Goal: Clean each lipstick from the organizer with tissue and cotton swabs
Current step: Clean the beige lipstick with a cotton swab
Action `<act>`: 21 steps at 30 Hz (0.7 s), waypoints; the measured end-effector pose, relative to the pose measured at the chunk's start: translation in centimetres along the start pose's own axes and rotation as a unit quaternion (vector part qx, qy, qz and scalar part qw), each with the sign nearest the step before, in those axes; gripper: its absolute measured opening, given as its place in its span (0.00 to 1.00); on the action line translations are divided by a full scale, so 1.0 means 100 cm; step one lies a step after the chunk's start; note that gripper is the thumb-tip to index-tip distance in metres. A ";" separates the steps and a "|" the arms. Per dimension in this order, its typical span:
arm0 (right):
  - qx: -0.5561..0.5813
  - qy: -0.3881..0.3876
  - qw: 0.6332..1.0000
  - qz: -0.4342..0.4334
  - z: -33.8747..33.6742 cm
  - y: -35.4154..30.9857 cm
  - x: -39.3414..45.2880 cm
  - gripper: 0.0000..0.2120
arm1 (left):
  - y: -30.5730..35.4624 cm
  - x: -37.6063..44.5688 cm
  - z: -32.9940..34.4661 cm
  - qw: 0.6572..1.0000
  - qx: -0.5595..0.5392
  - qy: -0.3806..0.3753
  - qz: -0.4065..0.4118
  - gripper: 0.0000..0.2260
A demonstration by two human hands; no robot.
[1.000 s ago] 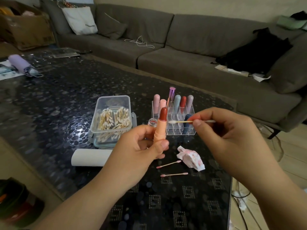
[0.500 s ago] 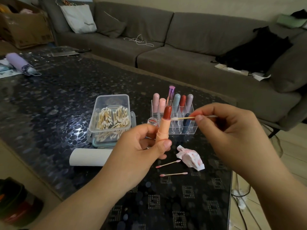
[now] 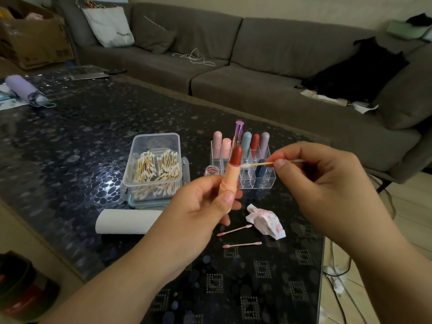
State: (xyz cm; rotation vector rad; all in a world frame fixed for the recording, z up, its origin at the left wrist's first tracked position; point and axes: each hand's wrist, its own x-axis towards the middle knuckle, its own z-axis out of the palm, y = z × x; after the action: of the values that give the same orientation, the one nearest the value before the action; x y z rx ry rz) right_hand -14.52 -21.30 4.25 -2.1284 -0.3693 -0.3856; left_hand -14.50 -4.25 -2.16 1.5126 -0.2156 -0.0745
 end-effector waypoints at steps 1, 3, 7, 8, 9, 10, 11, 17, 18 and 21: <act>0.001 0.000 1.000 0.001 0.000 0.000 0.000 0.07 | -0.001 0.000 0.001 1.000 -0.012 -0.003 -0.009 0.11; 0.005 0.000 1.000 0.005 0.000 0.000 0.000 0.06 | -0.002 -0.001 0.002 0.999 -0.036 -0.008 -0.022 0.13; 0.011 0.002 1.000 0.003 0.000 -0.001 0.000 0.06 | -0.002 -0.002 0.004 0.998 -0.051 -0.023 -0.019 0.10; 0.014 0.002 1.000 0.003 0.000 -0.001 0.000 0.06 | -0.002 -0.002 0.004 0.998 -0.059 -0.024 -0.019 0.09; 0.016 0.001 1.000 0.002 0.000 -0.001 0.000 0.06 | -0.002 -0.002 0.005 0.997 -0.069 -0.026 -0.019 0.08; 0.018 0.001 1.000 0.001 0.000 -0.001 0.000 0.07 | -0.002 -0.002 0.005 0.997 -0.075 -0.029 -0.019 0.08; 0.019 0.000 1.000 0.000 0.000 -0.001 0.000 0.07 | -0.002 -0.002 0.005 0.997 -0.074 -0.032 -0.017 0.08; 0.025 0.013 1.000 0.001 -0.002 0.001 0.001 0.07 | -0.007 0.000 0.007 0.998 -0.042 -0.041 -0.001 0.19; 0.024 0.012 1.000 0.000 -0.002 0.001 0.001 0.07 | -0.007 0.001 0.007 0.998 -0.042 -0.038 0.001 0.18; 0.030 0.007 1.000 -0.004 -0.002 -0.001 0.000 0.07 | -0.006 0.002 0.007 0.998 -0.052 -0.038 0.005 0.12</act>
State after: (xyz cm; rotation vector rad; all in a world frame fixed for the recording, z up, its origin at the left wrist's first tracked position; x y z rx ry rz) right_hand -14.57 -21.46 4.43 -2.0652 -0.3767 -0.3876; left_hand -14.44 -5.03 -2.68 1.4065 -0.2764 -0.1344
